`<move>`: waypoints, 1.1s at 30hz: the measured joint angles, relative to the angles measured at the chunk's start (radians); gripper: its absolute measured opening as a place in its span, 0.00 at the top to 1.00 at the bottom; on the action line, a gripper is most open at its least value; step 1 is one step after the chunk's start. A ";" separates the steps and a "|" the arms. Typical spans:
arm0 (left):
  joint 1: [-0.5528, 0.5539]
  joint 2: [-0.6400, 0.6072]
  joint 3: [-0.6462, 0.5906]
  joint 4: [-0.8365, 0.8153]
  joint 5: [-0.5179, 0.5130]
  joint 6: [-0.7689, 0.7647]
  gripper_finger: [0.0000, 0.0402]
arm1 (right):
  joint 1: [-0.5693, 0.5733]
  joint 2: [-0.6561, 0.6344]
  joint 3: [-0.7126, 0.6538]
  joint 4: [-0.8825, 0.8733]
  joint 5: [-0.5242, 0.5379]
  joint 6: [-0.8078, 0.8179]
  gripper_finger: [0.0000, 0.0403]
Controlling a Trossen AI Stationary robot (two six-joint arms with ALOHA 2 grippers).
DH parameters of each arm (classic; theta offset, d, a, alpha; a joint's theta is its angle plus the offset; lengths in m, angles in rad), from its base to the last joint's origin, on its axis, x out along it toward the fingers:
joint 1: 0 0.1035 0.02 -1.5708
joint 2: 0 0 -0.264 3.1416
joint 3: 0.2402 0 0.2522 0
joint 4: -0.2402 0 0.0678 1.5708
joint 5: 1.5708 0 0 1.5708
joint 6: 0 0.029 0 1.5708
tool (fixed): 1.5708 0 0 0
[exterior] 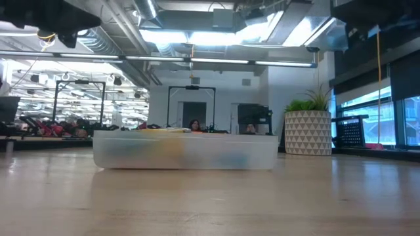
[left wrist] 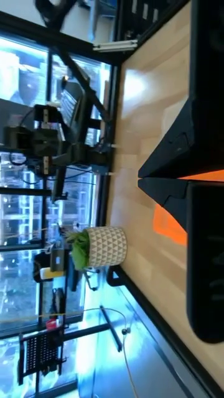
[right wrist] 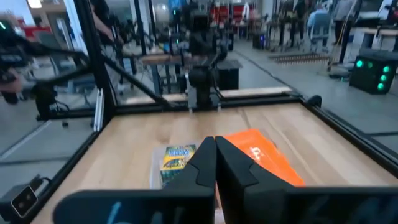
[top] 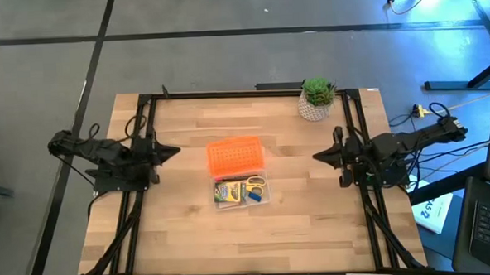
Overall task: Pack school essentials
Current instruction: Return to Home Position
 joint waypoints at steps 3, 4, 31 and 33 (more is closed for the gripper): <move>0.000 -0.073 -0.029 -0.002 0.001 0.000 1.00 | 0.000 -0.085 -0.047 0.010 0.000 0.002 0.99; 0.000 -0.095 -0.035 -0.001 0.001 0.004 1.00 | 0.000 -0.115 -0.056 0.007 0.001 0.001 0.99; 0.000 -0.113 -0.167 0.004 0.025 -0.029 1.00 | 0.000 -0.402 -0.262 0.030 -0.024 0.036 0.99; 0.000 -0.113 -0.186 0.043 0.026 -0.027 1.00 | 0.000 -0.402 -0.295 0.036 -0.028 0.061 0.99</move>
